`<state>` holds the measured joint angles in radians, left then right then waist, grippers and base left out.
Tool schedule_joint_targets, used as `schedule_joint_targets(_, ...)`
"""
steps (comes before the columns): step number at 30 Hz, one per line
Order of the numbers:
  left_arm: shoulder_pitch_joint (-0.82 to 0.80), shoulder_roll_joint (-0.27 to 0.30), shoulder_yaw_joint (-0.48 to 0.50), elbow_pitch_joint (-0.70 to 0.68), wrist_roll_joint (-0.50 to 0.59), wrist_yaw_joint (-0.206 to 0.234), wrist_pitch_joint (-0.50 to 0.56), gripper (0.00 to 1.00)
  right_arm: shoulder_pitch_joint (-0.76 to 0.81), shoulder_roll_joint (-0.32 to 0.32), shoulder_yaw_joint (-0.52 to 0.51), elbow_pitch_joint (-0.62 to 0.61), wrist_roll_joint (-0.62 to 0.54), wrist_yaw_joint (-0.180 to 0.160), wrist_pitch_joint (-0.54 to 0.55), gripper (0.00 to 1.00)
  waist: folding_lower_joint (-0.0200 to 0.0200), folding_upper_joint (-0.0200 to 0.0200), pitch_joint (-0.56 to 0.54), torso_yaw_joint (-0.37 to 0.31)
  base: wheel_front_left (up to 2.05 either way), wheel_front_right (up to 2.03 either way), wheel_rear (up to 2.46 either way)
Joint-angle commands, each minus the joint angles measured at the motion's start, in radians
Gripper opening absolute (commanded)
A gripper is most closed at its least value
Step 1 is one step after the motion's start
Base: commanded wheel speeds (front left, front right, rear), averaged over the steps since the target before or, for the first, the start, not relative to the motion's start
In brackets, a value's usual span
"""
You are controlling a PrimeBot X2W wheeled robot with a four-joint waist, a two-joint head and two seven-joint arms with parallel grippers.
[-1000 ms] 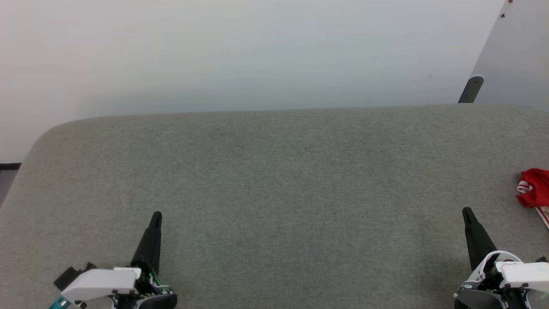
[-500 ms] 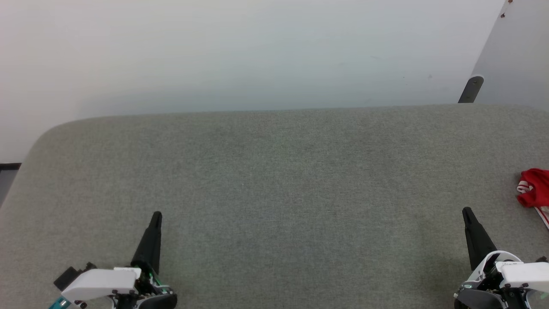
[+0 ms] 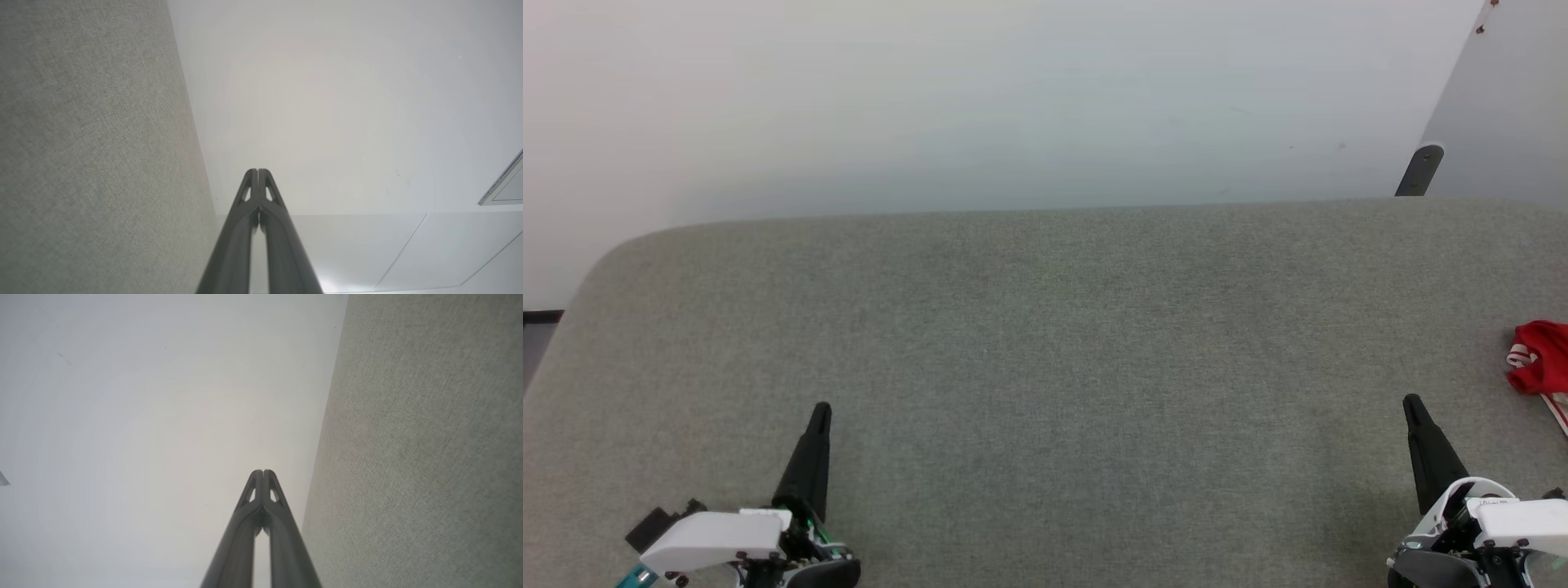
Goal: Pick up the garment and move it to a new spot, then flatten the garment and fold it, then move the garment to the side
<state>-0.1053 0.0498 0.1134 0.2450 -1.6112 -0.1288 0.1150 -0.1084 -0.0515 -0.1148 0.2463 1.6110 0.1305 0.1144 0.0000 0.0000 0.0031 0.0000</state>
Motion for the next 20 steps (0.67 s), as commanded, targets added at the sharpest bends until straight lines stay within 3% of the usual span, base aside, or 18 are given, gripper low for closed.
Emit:
schedule_joint_targets(1,-0.009,0.000,0.002,0.001,-0.003,-0.004,0.002,0.00,-0.003,0.004,0.001,0.000,0.004,0.000,0.001,0.00,0.0000,0.0000,0.000,0.000,0.00,0.00,0.00)
schedule_joint_targets(20,-0.009,0.000,0.002,0.001,-0.003,-0.004,0.002,0.00,-0.003,0.004,0.001,0.000,0.004,0.000,0.001,0.00,0.0000,0.0000,0.000,0.000,0.00,0.00,0.00)
